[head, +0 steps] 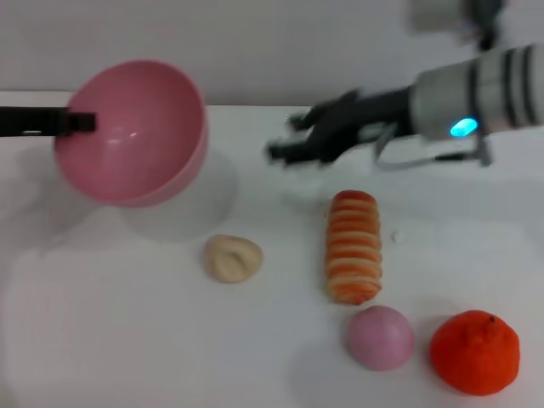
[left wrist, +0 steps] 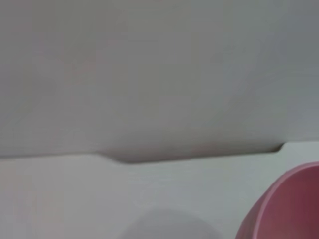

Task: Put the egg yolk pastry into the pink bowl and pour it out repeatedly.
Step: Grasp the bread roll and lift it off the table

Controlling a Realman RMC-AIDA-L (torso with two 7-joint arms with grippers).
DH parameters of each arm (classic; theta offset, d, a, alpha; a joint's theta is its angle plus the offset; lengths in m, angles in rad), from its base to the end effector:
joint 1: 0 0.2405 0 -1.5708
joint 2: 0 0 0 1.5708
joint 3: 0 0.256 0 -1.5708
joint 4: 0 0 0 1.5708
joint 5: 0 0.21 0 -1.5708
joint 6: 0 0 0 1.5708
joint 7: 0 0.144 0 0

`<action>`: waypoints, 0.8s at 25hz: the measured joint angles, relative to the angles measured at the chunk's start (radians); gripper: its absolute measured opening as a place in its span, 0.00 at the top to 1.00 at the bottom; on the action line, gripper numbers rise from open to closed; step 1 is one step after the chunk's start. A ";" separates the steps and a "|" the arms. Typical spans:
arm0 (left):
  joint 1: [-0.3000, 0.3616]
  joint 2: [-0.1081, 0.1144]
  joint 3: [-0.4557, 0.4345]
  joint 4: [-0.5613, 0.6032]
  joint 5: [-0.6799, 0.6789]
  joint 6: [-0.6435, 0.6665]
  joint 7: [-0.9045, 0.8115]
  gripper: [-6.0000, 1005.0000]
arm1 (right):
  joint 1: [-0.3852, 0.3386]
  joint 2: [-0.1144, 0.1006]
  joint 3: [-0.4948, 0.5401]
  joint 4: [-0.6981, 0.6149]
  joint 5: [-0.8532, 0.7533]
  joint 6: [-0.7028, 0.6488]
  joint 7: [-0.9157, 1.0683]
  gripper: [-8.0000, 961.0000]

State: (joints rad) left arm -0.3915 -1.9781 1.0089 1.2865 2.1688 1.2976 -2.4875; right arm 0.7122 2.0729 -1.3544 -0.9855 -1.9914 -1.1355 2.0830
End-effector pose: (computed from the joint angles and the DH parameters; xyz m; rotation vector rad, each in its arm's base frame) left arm -0.2536 0.3694 0.0989 -2.1946 -1.2582 -0.3107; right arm 0.1296 0.3988 -0.0412 -2.7803 0.6244 0.2907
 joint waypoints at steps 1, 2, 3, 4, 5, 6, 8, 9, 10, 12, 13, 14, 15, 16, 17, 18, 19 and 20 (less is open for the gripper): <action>0.005 -0.006 -0.014 0.029 0.024 0.021 -0.015 0.99 | 0.019 0.000 -0.040 0.016 -0.006 0.003 0.000 0.37; 0.013 -0.014 -0.035 0.073 0.054 0.042 -0.031 0.99 | 0.037 0.001 -0.085 0.037 -0.012 0.007 -0.001 0.37; 0.020 -0.023 -0.052 0.109 0.080 0.061 -0.043 0.99 | 0.054 0.003 -0.137 0.055 -0.017 0.018 -0.001 0.37; 0.028 -0.034 -0.080 0.160 0.113 0.085 -0.060 0.99 | 0.061 0.004 -0.168 0.064 -0.018 0.030 -0.001 0.37; 0.033 -0.044 -0.107 0.205 0.143 0.112 -0.075 0.99 | 0.067 0.006 -0.214 0.074 -0.018 0.049 -0.001 0.37; 0.034 -0.049 -0.127 0.232 0.164 0.134 -0.084 0.99 | 0.068 0.007 -0.257 0.078 -0.017 0.072 -0.001 0.37; 0.035 -0.059 -0.163 0.274 0.194 0.181 -0.096 0.99 | 0.066 0.008 -0.331 0.079 -0.015 0.113 -0.001 0.37; 0.034 -0.061 -0.180 0.284 0.203 0.208 -0.100 0.99 | 0.062 0.009 -0.364 0.077 -0.012 0.131 -0.001 0.37; 0.031 -0.062 -0.195 0.290 0.208 0.233 -0.103 0.99 | 0.059 0.011 -0.396 0.076 -0.006 0.149 -0.001 0.37; 0.027 -0.061 -0.207 0.291 0.211 0.265 -0.104 0.99 | 0.057 0.011 -0.441 0.080 0.006 0.182 -0.001 0.37; 0.027 -0.061 -0.208 0.291 0.212 0.274 -0.104 0.99 | 0.056 0.012 -0.459 0.082 0.011 0.200 -0.001 0.37; 0.027 -0.061 -0.208 0.291 0.213 0.276 -0.104 0.99 | 0.053 0.012 -0.478 0.085 0.013 0.227 -0.001 0.37; 0.028 -0.062 -0.208 0.292 0.214 0.277 -0.104 0.99 | 0.050 0.012 -0.495 0.086 0.014 0.254 -0.001 0.37; 0.030 -0.063 -0.208 0.292 0.215 0.279 -0.105 0.99 | 0.045 0.012 -0.515 0.086 0.015 0.282 -0.001 0.37; 0.031 -0.064 -0.207 0.292 0.216 0.280 -0.105 0.99 | 0.042 0.012 -0.536 0.087 0.015 0.319 -0.001 0.37; 0.033 -0.065 -0.207 0.292 0.217 0.281 -0.105 0.99 | 0.038 0.013 -0.560 0.089 0.016 0.352 0.000 0.37; 0.033 -0.066 -0.205 0.292 0.218 0.281 -0.105 0.99 | 0.037 0.013 -0.582 0.092 0.016 0.384 -0.001 0.37; 0.033 -0.066 -0.205 0.292 0.218 0.281 -0.105 0.99 | 0.036 0.014 -0.619 0.102 0.022 0.434 0.000 0.37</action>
State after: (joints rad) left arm -0.3582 -2.0441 0.8034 1.5789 2.3867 1.5787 -2.5924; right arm 0.7480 2.0867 -1.9734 -0.8837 -1.9693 -0.7014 2.0826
